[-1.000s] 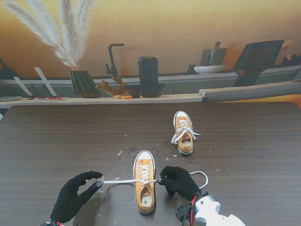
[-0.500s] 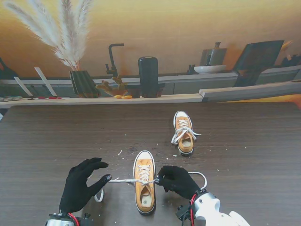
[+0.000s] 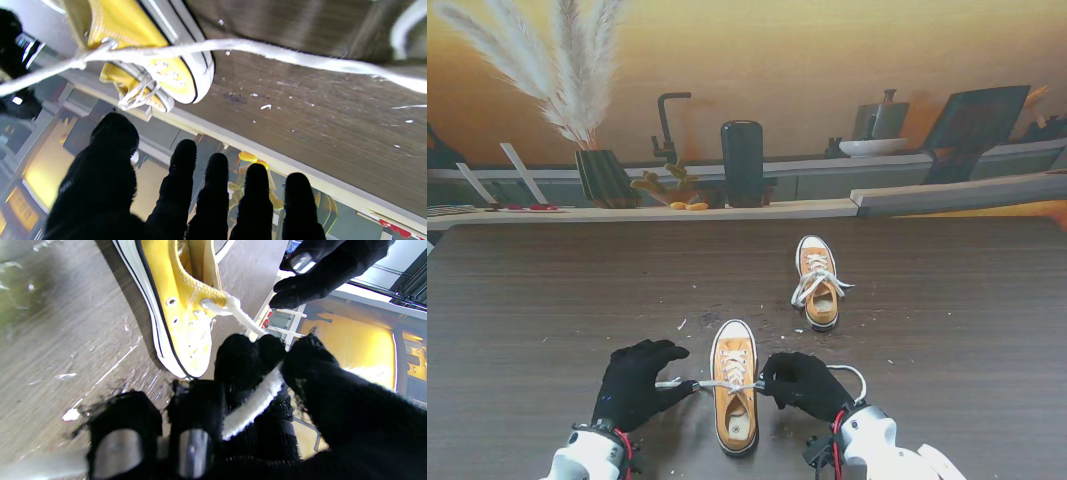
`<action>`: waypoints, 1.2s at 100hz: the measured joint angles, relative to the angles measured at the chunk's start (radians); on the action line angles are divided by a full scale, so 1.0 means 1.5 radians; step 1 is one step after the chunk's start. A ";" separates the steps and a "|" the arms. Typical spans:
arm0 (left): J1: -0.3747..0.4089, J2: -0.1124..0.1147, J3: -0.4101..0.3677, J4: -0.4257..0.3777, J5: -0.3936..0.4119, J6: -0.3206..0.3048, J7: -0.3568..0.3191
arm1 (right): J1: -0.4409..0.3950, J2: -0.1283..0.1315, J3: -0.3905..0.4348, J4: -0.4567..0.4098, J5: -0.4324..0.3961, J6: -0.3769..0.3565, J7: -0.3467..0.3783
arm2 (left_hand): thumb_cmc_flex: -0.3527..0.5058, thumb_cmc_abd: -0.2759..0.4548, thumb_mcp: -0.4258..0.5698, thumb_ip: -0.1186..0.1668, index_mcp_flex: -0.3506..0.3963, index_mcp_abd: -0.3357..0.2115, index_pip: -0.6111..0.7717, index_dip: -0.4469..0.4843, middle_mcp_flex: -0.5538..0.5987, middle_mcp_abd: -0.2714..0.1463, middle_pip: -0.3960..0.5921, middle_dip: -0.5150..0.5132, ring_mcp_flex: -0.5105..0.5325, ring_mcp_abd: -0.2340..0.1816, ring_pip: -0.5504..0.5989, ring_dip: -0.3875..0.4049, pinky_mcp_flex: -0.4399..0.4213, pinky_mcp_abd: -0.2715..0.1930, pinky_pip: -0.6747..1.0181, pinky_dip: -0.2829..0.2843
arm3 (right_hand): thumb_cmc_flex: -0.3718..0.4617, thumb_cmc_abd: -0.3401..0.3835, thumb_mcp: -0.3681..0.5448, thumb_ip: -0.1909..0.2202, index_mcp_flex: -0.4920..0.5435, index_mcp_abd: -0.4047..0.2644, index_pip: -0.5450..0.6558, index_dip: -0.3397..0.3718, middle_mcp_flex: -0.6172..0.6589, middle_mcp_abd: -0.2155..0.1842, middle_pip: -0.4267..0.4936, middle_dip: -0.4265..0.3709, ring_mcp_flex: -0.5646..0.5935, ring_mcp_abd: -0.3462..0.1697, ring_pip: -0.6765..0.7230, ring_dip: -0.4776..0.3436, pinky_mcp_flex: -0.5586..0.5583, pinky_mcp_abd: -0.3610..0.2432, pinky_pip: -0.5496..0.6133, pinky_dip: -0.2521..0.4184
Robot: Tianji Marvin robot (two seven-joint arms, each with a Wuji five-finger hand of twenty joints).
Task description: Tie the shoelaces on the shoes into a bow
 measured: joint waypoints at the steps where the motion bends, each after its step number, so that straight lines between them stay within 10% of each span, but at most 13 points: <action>1: -0.002 0.001 0.003 0.000 0.004 0.006 -0.004 | 0.000 0.000 0.000 0.000 0.000 0.000 0.000 | 0.000 0.000 0.000 0.000 0.000 0.000 0.000 0.000 0.000 0.000 0.000 0.000 0.000 -0.001 0.000 0.000 0.000 0.000 0.000 0.000 | 0.000 0.001 0.000 0.000 0.000 0.000 0.000 0.000 0.000 0.000 0.000 0.000 0.000 0.000 0.000 0.002 0.000 0.000 0.000 0.000; 50: -0.091 0.017 0.109 0.036 0.097 0.171 -0.073 | -0.003 0.002 0.007 -0.003 0.010 0.004 0.010 | 0.000 0.000 0.000 0.000 0.018 0.000 0.021 0.000 0.000 0.000 0.000 0.000 0.000 -0.007 0.014 0.000 0.012 -0.001 0.014 0.008 | 0.000 0.005 -0.006 0.000 -0.002 0.000 0.000 0.000 0.000 0.000 0.000 0.000 0.000 -0.001 0.000 0.003 0.000 0.000 0.000 0.000; 120: -0.187 0.026 0.187 0.111 0.122 0.205 -0.095 | -0.010 0.003 0.017 -0.006 0.016 0.011 0.019 | -0.049 -0.016 -0.008 -0.024 0.018 0.000 0.085 0.033 0.003 -0.003 0.011 0.000 0.000 -0.017 0.030 0.000 0.018 -0.018 0.039 0.009 | 0.000 0.012 -0.006 0.000 -0.005 -0.001 0.000 0.000 0.000 0.000 -0.001 0.000 0.000 -0.002 0.000 0.004 0.000 0.000 0.001 0.000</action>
